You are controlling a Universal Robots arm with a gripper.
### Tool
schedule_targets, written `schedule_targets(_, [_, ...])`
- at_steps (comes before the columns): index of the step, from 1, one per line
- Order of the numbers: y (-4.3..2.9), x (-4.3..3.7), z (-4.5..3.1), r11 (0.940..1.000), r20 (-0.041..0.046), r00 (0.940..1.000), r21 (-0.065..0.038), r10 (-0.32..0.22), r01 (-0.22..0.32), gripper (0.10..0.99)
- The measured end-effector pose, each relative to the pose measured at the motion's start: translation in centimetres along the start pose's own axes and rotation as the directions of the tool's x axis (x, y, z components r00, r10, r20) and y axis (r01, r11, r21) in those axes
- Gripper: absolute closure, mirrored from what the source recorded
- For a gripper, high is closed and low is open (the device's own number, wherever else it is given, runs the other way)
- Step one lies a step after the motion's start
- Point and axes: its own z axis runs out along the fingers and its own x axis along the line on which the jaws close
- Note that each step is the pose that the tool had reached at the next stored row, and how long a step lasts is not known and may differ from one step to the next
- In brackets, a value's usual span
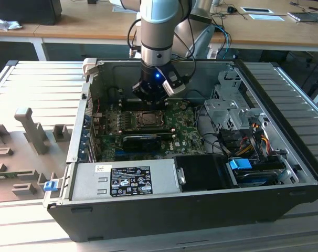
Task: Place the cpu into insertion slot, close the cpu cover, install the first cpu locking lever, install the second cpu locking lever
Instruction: 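Install the first cpu locking lever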
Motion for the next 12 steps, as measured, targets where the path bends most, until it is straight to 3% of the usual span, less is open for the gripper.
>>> schedule_targets(5, [0.13,-0.03,-1.82,1.0,-0.0004,1.0,0.001,0.0,0.0,0.98])
schedule_targets(12, [-0.29,-0.01,-1.91,1.0,-0.0004,1.0,0.002,0.0,0.0,0.98])
